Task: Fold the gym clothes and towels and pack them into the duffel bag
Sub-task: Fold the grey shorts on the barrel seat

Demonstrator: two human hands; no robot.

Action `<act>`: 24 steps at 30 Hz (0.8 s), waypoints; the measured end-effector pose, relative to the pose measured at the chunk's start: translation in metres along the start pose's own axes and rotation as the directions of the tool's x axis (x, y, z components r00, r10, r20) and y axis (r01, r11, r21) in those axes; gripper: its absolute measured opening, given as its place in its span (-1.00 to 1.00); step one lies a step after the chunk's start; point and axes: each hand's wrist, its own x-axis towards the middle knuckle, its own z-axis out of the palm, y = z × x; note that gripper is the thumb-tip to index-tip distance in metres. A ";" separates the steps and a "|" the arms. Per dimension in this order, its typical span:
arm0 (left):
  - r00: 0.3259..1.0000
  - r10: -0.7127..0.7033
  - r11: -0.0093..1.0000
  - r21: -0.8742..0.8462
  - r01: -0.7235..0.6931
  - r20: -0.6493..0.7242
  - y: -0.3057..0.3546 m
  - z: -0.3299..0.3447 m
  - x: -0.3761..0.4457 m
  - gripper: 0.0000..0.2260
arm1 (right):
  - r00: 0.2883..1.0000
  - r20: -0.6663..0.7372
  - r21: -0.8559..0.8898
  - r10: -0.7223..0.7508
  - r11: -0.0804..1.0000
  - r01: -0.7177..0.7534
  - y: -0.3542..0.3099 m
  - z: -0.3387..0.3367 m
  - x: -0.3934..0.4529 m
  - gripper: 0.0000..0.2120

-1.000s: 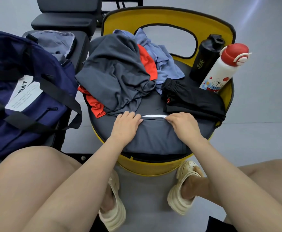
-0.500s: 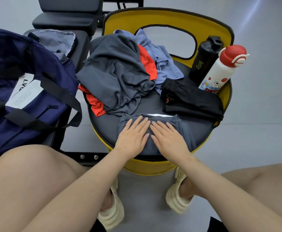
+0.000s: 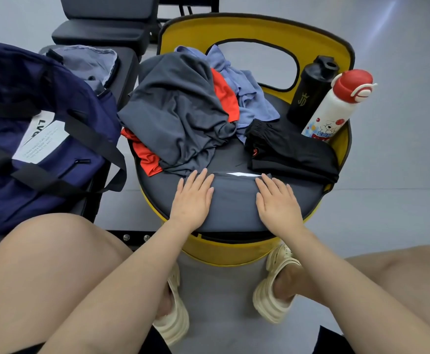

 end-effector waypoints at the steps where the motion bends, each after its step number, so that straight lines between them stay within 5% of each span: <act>1: 1.000 -0.027 0.998 -0.062 0.028 0.006 0.000 -0.002 0.000 -0.58 | 1.000 0.018 0.024 0.018 1.000 -0.019 0.002 -0.001 0.000 -0.40; 6: 0.959 -0.282 0.860 -0.452 0.238 -0.033 -0.001 -0.013 -0.005 -0.59 | 0.982 0.122 0.226 0.145 0.959 -0.170 0.005 -0.012 -0.005 -0.50; 10: 0.876 -0.480 0.734 -0.529 0.426 0.039 -0.006 -0.023 -0.009 -0.47 | 0.943 0.149 0.342 0.298 0.879 -0.332 0.007 -0.021 -0.006 -0.34; 15: 0.836 -0.475 0.656 -0.523 0.544 0.273 -0.017 -0.028 -0.003 -0.41 | 0.851 0.267 0.427 0.452 0.737 -0.525 0.009 -0.026 -0.003 -0.23; 18: 0.804 -0.458 0.477 -0.658 0.583 0.380 -0.020 -0.032 -0.002 -0.43 | 0.839 0.299 0.473 0.454 0.693 -0.544 0.009 -0.030 -0.003 -0.25; 21: 0.809 -0.449 0.319 -0.777 0.542 0.380 -0.013 -0.037 -0.003 -0.49 | 0.863 0.265 0.535 0.431 0.678 -0.503 0.008 -0.035 -0.005 -0.28; 24: 0.847 -0.434 0.274 -0.850 0.449 0.307 -0.002 -0.046 -0.002 -0.57 | 0.893 0.195 0.622 0.406 0.653 -0.432 0.011 -0.039 -0.008 -0.39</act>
